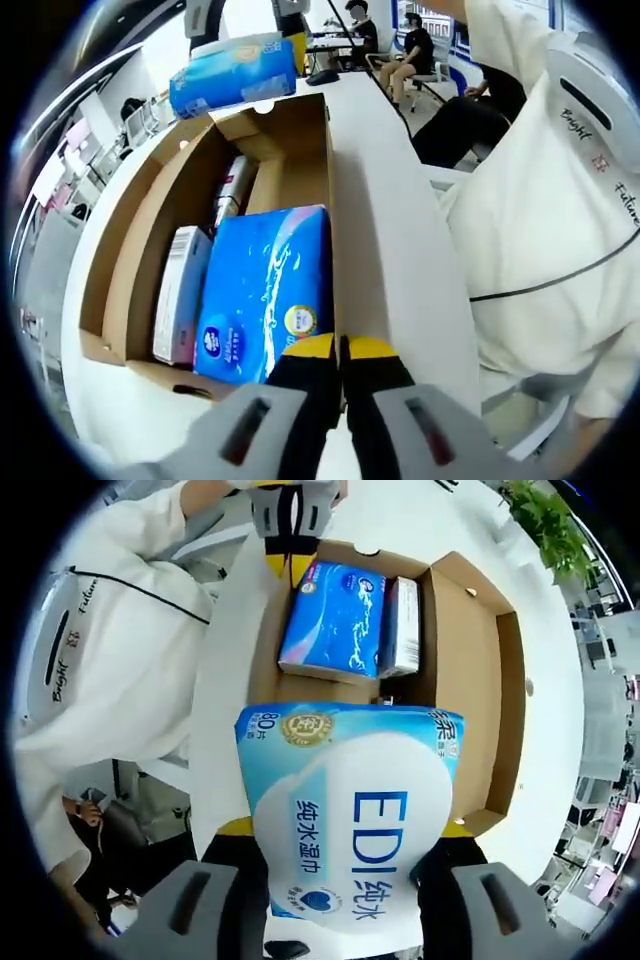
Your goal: Operate the shoe box by opening the lid, removing the specified soft item, and placing it in the target area until the item is outside and the box remains undamaged.
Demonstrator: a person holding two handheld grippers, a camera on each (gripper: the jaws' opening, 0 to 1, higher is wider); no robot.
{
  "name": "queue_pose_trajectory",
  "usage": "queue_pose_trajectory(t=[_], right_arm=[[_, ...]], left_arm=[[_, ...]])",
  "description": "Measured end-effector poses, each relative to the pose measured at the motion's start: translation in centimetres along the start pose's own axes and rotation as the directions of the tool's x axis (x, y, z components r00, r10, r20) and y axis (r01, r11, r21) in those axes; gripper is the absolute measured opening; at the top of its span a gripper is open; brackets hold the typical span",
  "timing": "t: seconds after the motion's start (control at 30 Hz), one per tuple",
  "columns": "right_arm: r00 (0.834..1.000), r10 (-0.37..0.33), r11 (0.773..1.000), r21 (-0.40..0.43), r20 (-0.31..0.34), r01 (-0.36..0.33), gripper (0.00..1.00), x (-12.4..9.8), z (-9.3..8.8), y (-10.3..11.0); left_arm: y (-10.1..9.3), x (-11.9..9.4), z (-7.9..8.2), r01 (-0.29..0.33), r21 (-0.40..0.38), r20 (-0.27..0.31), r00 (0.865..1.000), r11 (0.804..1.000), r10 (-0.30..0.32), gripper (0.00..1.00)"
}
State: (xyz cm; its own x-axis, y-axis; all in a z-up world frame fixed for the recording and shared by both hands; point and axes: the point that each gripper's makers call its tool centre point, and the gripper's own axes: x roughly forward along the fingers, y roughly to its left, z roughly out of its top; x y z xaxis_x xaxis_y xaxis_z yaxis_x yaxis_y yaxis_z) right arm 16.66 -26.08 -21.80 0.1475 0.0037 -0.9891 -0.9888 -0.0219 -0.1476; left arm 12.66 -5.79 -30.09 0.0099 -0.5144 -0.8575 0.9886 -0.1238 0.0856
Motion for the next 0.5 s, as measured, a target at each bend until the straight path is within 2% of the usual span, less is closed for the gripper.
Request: queue_pose_trajectory(t=[0.13, 0.17, 0.27, 0.4, 0.5], right_arm=[[1.000, 0.002, 1.000, -0.006, -0.019, -0.002, 0.58, 0.1, -1.0, 0.1], [1.000, 0.002, 1.000, 0.028, -0.016, -0.001, 0.58, 0.2, -1.4, 0.1], [0.999, 0.044, 0.998, 0.055, -0.032, -0.043, 0.58, 0.5, -2.7, 0.7], [0.999, 0.022, 0.997, 0.073, -0.038, -0.019, 0.58, 0.8, -4.3, 0.6], [0.999, 0.038, 0.996, 0.081, -0.037, -0.035, 0.58, 0.8, -5.0, 0.9]], left_arm=[[0.0, 0.0, 0.0, -0.001, -0.001, 0.000, 1.000, 1.000, 0.001, 0.01], [0.0, 0.0, 0.0, -0.002, -0.001, 0.001, 1.000, 1.000, 0.002, 0.01], [0.0, 0.0, 0.0, -0.003, -0.001, 0.001, 1.000, 1.000, 0.003, 0.01], [0.0, 0.0, 0.0, 0.001, -0.002, 0.001, 1.000, 1.000, -0.001, 0.01], [0.0, 0.0, 0.0, 0.003, -0.004, 0.002, 1.000, 1.000, -0.003, 0.01]])
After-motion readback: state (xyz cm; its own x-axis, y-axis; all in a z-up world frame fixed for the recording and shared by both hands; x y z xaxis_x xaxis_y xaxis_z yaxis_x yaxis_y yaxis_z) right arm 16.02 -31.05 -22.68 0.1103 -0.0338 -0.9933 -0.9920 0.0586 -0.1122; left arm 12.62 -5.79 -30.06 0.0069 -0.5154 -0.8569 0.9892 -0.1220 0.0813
